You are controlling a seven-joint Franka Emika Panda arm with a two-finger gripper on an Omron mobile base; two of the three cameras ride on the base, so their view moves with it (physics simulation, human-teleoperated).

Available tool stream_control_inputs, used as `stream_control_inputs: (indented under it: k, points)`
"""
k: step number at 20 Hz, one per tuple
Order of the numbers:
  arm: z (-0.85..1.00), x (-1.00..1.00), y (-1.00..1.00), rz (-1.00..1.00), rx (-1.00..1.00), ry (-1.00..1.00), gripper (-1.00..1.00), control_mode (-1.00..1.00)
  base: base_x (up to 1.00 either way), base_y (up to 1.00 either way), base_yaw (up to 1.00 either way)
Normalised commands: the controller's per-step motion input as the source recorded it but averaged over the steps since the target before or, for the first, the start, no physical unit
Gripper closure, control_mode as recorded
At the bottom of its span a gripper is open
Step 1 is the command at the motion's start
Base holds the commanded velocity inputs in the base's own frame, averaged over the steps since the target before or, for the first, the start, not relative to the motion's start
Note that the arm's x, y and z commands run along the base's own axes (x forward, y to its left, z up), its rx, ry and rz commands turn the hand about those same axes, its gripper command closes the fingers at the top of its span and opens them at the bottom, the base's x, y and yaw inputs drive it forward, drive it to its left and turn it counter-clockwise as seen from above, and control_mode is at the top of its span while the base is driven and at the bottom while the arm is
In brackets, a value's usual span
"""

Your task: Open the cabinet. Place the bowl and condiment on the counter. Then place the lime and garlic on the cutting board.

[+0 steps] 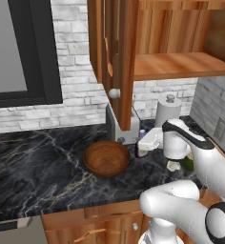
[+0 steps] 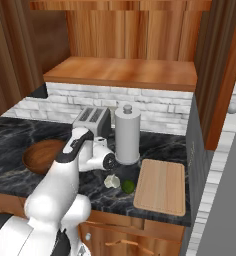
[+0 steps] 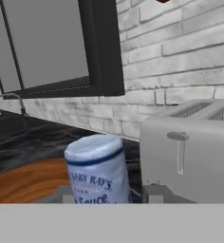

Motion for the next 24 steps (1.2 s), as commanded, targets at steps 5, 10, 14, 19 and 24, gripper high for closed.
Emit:
stream_control_inputs:
  k: [5,10,14,19,24]
  points:
    - [-0.35,0.16,0.06,0.0,0.01,-0.05,1.0,-1.0,0.0,0.0,0.0]
    - [-0.37,0.22,0.0,0.0,0.0,-0.06,1.0,-1.0,0.0,0.0,0.0]
    - [-0.29,0.21,0.0,0.0,0.0,-0.03,1.0,-1.0,0.0,0.0,0.0]
    - [-0.27,0.2,0.0,0.0,0.0,-0.01,1.0,-1.0,0.0,0.0,0.0]
    - [-0.15,0.15,0.01,0.0,0.0,-0.01,1.0,-1.0,0.0,0.0,0.0]
